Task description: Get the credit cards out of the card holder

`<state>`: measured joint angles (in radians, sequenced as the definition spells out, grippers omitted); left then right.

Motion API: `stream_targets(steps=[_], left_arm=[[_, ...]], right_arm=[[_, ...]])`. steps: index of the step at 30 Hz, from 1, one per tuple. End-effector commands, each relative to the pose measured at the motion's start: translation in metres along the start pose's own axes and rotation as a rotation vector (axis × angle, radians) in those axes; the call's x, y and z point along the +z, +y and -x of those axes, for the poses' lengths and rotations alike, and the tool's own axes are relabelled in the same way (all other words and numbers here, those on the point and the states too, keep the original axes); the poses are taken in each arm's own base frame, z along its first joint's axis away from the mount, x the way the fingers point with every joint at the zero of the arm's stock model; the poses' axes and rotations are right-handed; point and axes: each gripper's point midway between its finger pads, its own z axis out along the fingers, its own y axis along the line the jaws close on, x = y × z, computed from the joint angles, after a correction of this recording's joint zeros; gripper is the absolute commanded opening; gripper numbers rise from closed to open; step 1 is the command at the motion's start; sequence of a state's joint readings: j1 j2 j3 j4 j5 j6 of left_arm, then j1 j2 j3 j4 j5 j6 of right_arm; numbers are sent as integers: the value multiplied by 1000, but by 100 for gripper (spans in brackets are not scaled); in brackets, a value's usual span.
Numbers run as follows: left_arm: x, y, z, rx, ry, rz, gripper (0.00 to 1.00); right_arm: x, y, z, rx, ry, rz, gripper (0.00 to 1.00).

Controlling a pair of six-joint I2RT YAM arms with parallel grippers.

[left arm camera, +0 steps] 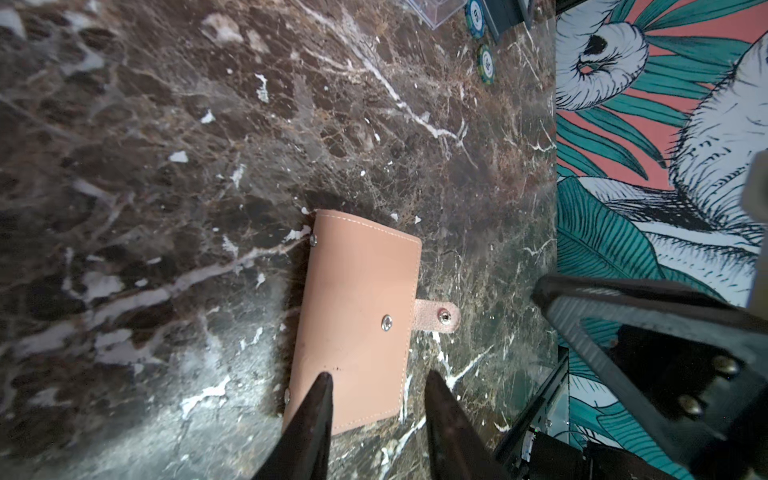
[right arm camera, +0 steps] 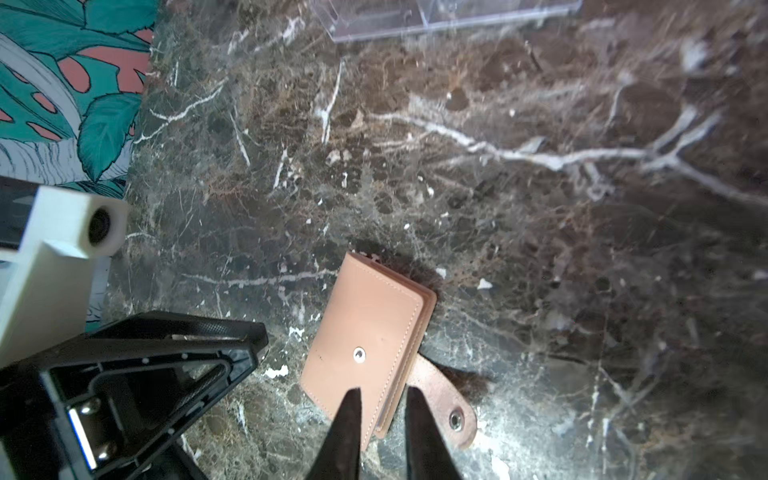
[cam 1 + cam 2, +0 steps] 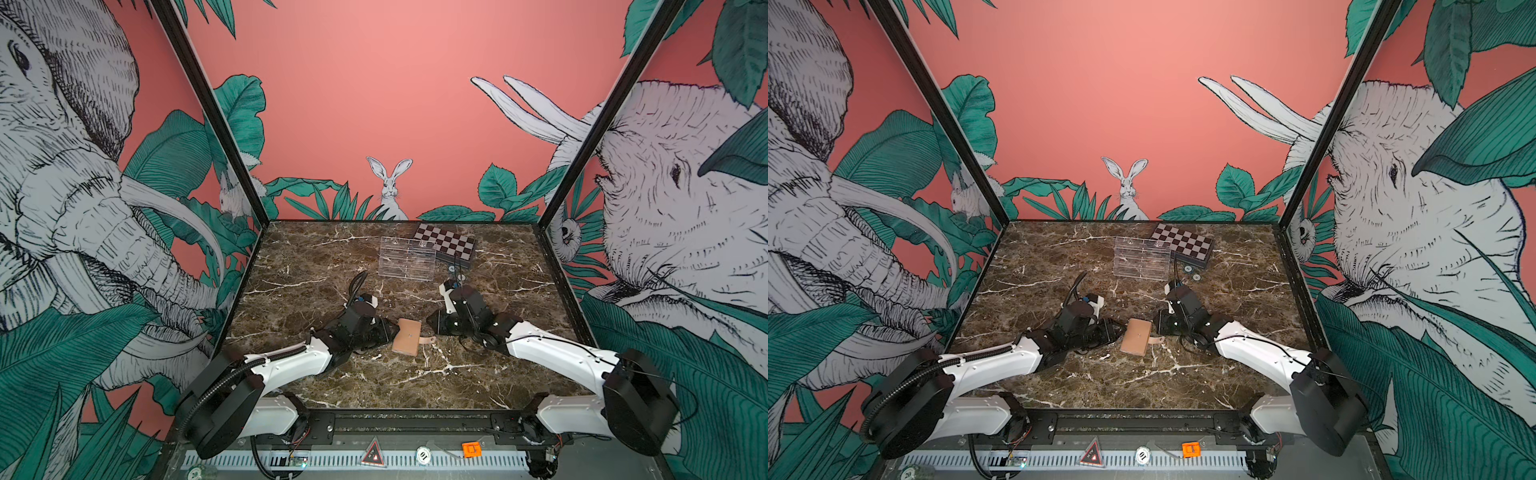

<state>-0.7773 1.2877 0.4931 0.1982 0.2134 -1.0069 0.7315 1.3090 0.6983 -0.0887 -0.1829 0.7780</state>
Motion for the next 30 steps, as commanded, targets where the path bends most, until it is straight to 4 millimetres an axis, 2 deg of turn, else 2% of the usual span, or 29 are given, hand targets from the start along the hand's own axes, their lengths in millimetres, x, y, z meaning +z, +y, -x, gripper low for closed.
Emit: stream_targets(steps=[1,6,18,26,30], left_arm=[[3,-2,0,17,11,-7,38],[10,8,-7,20,45,24,38],[14,15,-13,18,58,24,37],[15,20,-15,1,49,13,37],[11,17,-12,7,27,9,38]], right_arm=[[10,-2,-16,77,38,34,12],[25,-9,-36,79,91,30,9],[54,0,-49,55,122,37,8],[50,8,-43,42,98,61,11],[46,16,-40,33,89,95,21]])
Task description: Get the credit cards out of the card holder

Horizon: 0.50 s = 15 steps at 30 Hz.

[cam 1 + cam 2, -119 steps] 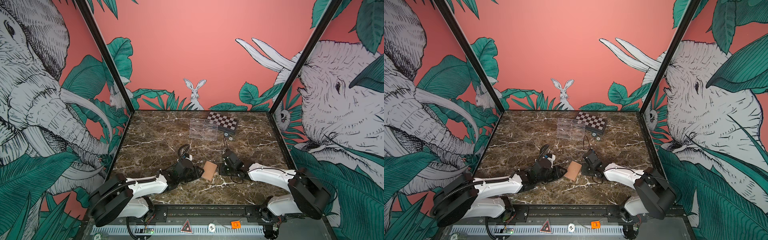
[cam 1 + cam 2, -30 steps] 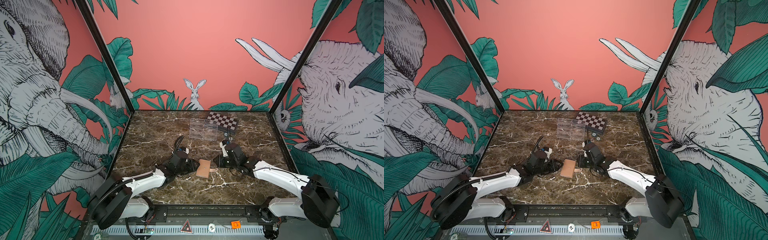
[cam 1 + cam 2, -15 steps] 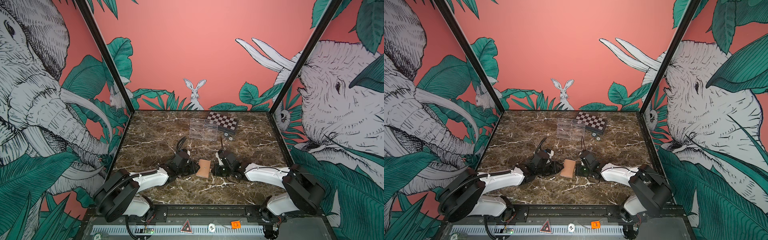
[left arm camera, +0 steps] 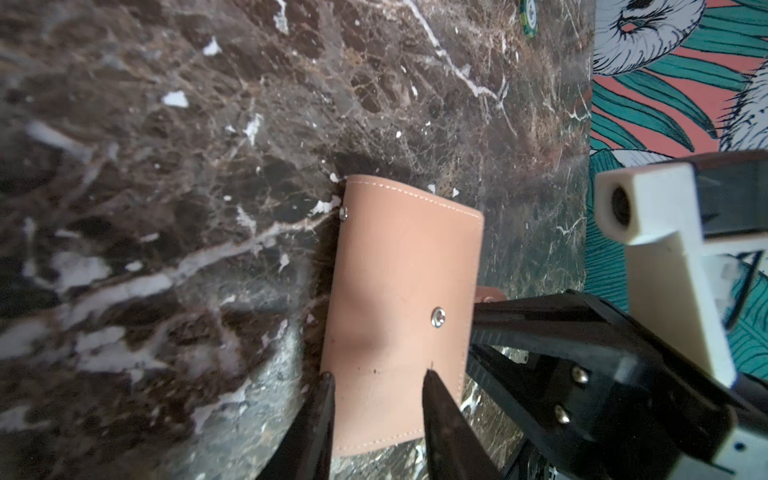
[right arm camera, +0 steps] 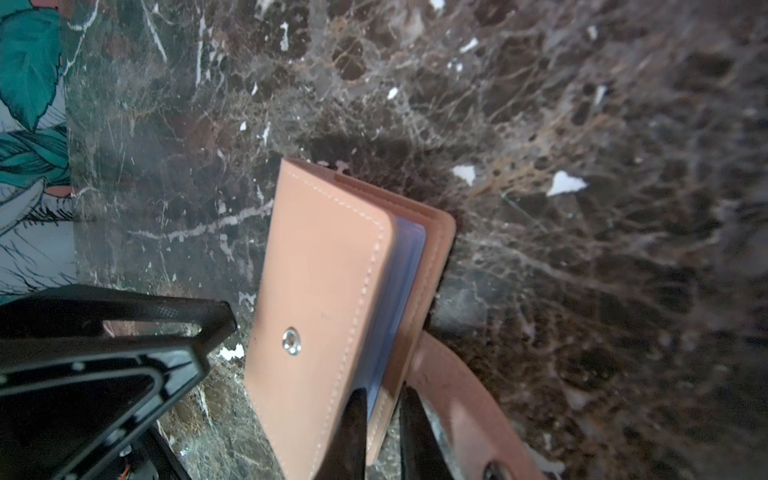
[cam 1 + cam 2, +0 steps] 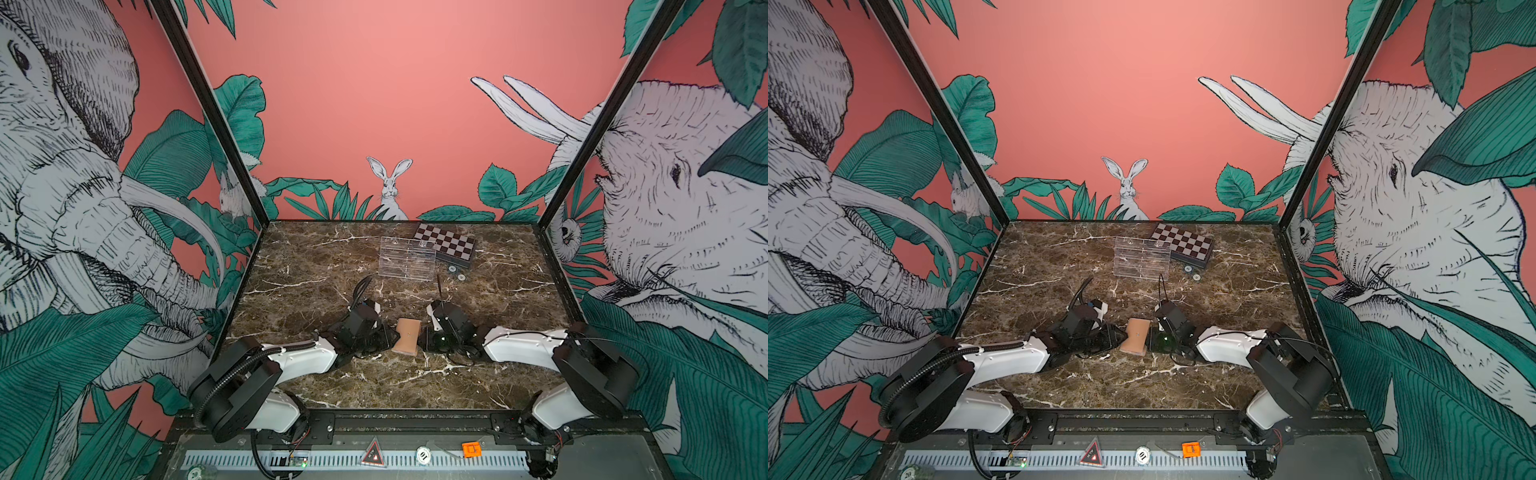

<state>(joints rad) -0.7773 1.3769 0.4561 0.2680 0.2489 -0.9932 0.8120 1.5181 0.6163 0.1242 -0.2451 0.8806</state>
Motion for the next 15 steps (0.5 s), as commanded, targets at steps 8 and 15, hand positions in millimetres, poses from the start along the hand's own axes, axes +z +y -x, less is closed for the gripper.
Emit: stream_targets(steps=[8,15], left_arm=[[-30,-13,26,47,-132,23,63],[-53,-24,44,69,-223,33,75]], right_arm=[[-12,35,20,-47,-68,112,36],[-10,53,25,-75,-47,159,43]])
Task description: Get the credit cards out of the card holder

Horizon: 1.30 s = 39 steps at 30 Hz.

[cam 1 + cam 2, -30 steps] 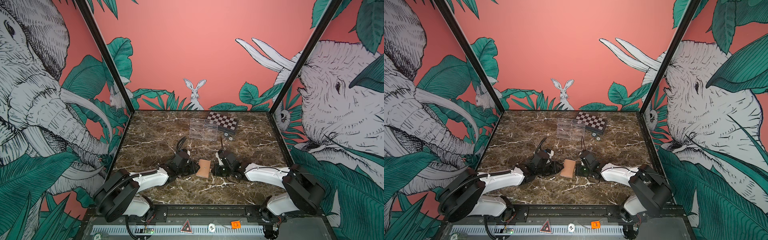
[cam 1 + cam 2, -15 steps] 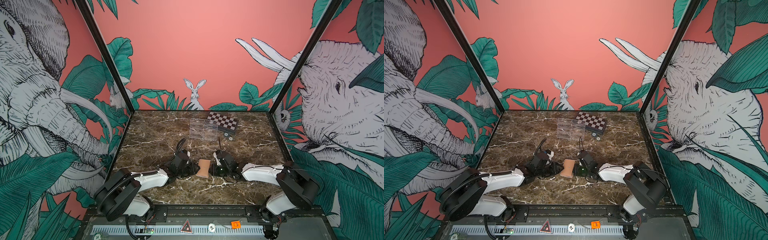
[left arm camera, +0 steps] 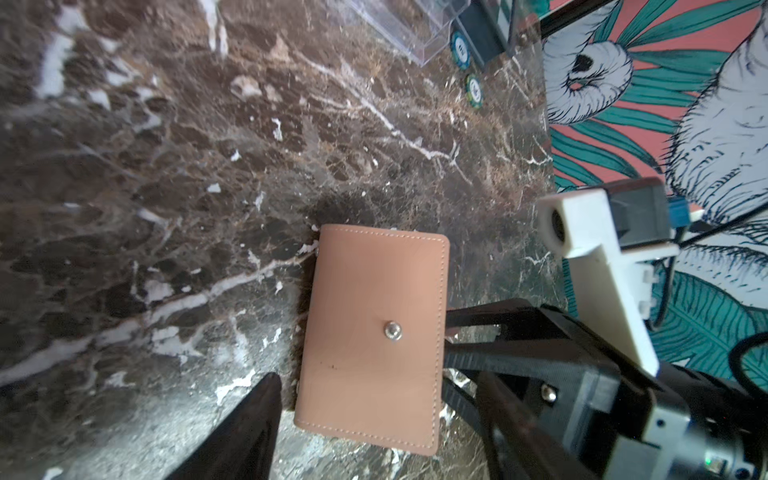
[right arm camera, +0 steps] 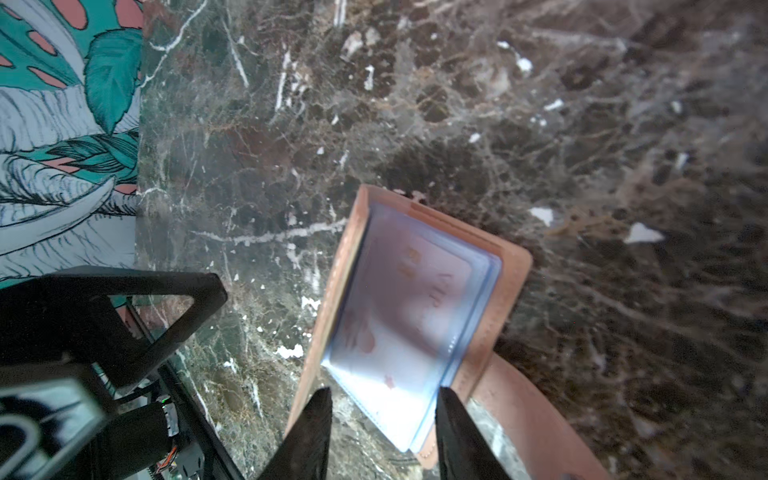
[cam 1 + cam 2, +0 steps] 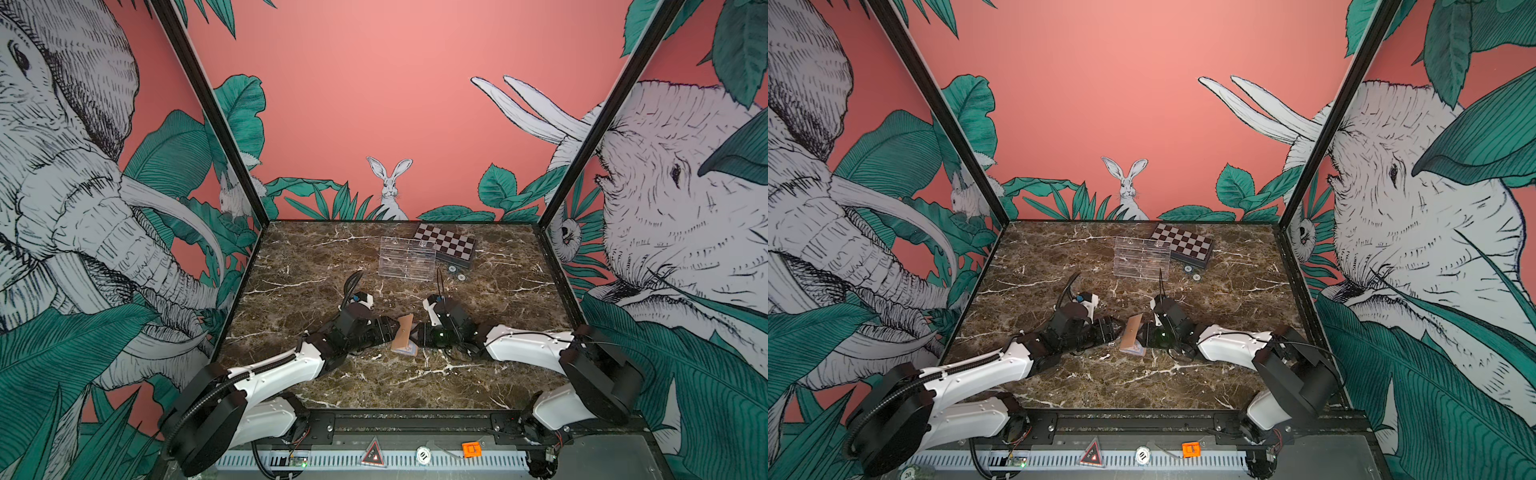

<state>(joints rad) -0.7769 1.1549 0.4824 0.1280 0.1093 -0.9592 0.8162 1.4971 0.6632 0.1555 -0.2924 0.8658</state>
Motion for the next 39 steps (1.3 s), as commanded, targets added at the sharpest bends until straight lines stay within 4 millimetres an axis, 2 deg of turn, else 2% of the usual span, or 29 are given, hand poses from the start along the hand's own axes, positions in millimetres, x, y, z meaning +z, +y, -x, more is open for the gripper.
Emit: stream_targets(steps=[1,7,12,23,32,39], left_arm=[[-10,-2,15,20,-49,40,75],[-19,-11,27,18,-83,27,74],[-24,-18,38,0,-114,16,70],[-24,-17,42,-22,-121,17,68],[-16,-14,38,-38,-101,6,46],[-1,-7,27,-55,-52,10,34]], right_arm=[[2,20,11,-35,-16,58,43],[7,29,17,-49,-17,77,47],[15,38,23,-54,-12,98,45],[39,45,22,-56,37,108,40],[55,45,17,-48,77,95,28],[66,38,9,-43,110,71,21]])
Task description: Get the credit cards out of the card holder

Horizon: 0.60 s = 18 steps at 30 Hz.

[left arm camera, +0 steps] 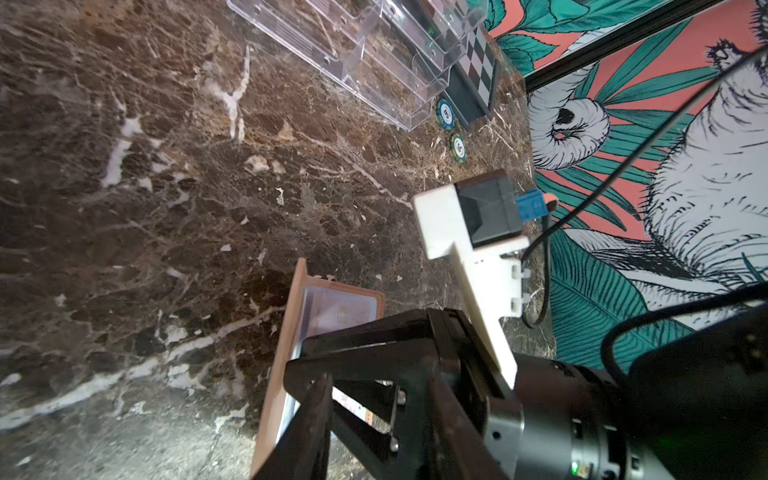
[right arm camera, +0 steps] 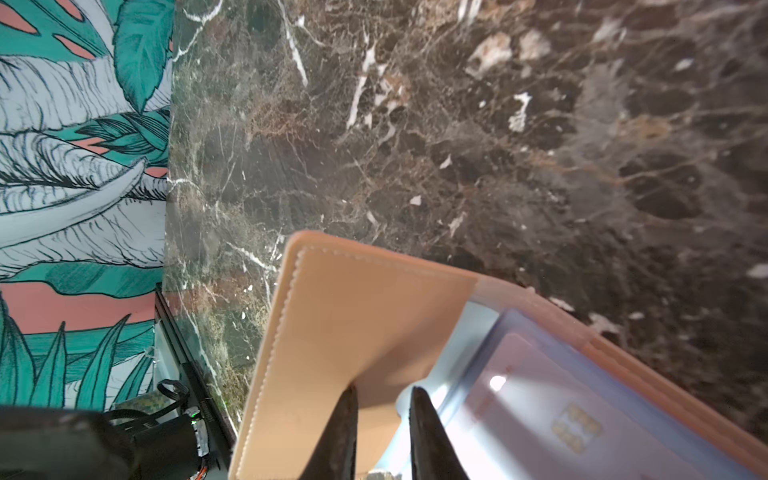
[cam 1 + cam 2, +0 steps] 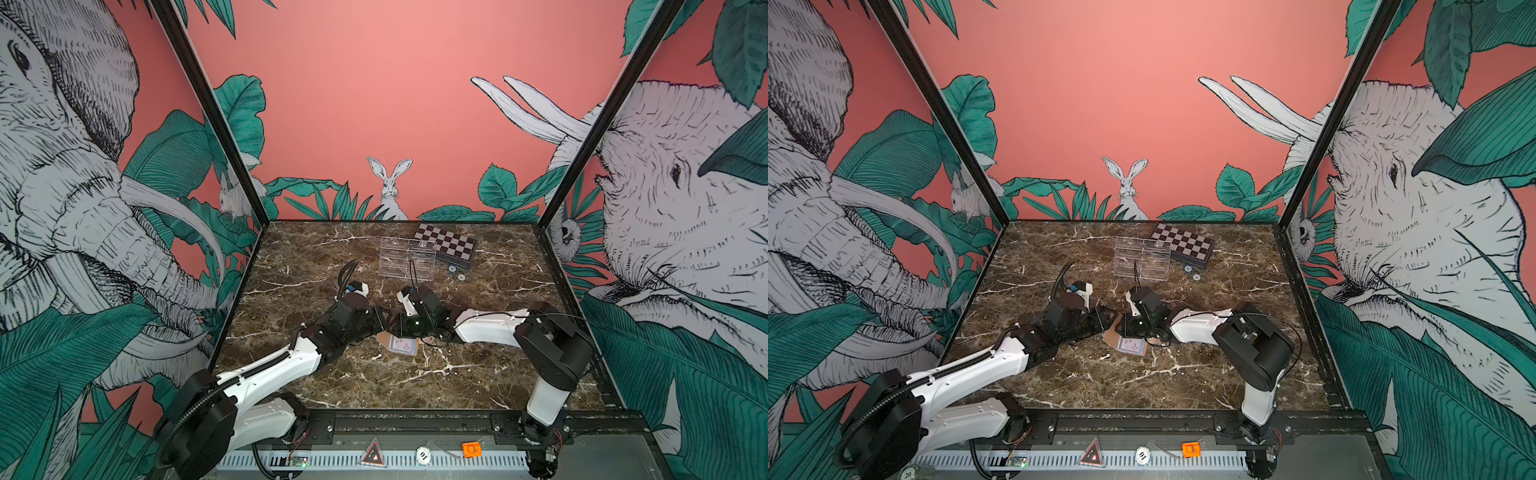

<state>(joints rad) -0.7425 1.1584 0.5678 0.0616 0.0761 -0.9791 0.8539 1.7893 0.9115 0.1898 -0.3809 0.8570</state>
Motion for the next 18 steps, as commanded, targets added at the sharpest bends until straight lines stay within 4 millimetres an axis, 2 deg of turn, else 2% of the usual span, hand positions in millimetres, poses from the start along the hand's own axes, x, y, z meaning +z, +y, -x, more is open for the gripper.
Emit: stream_targets(steps=[1,5,9,18], left_arm=[[7,4,-4,-18,14,-12,31],[13,13,-9,-23,28,17,24],[21,24,-16,-27,55,46,23],[29,51,-31,-47,84,117,18]], right_arm=[[8,0,-5,-10,21,-2,21],[11,-4,-9,-4,34,-10,20],[12,-5,-10,-2,37,-11,20],[0,0,-8,-9,32,-25,20]])
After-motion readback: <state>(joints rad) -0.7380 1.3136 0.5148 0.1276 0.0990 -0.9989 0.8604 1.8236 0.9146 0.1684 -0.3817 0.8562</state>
